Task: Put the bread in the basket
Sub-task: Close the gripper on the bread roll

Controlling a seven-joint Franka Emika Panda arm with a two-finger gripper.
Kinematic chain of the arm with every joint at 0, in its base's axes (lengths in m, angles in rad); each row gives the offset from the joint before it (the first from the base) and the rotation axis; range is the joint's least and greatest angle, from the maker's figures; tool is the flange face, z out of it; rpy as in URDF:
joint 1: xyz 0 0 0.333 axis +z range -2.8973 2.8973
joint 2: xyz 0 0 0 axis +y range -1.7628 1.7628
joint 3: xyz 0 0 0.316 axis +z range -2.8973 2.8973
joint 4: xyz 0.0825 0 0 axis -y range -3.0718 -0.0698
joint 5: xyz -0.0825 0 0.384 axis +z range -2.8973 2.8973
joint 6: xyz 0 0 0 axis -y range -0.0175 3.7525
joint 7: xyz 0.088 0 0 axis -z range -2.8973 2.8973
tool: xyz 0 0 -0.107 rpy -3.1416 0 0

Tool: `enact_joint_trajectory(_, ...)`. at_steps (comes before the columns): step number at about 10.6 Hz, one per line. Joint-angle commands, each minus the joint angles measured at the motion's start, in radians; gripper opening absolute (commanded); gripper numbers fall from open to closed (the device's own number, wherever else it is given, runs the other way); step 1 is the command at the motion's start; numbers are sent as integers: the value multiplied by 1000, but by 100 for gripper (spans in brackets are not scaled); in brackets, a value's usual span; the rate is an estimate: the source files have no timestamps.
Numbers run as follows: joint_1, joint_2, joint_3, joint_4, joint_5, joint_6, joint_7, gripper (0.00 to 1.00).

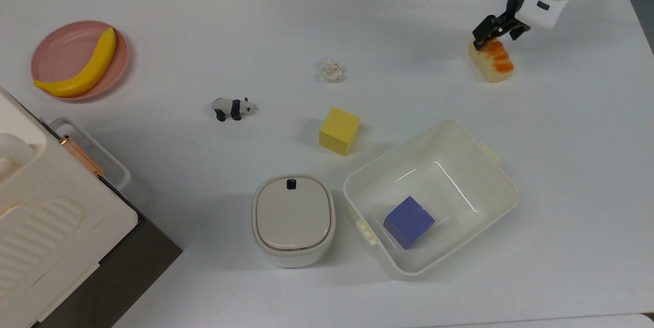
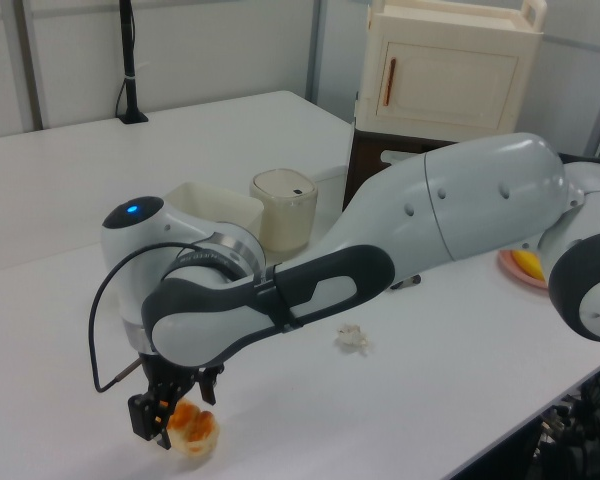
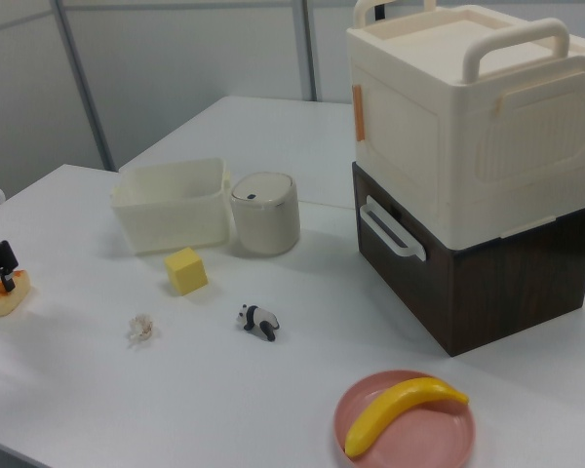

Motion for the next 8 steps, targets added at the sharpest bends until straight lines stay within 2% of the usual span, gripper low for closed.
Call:
enact_joint_trajectory(1,12,-10,-19,-1,-11,12,14,61)
enact_joint_trajectory(3,9,-10,-18,-1,-47,10,11,25)
enact_joint_trajectory(4,7,-10,-19,0,-51,9,10,11)
enact_joint_trajectory(6,1,-11,-24,32,-52,-8,-9,3)
enact_joint_trajectory(8,-8,-24,-28,35,-54,-14,-9,0)
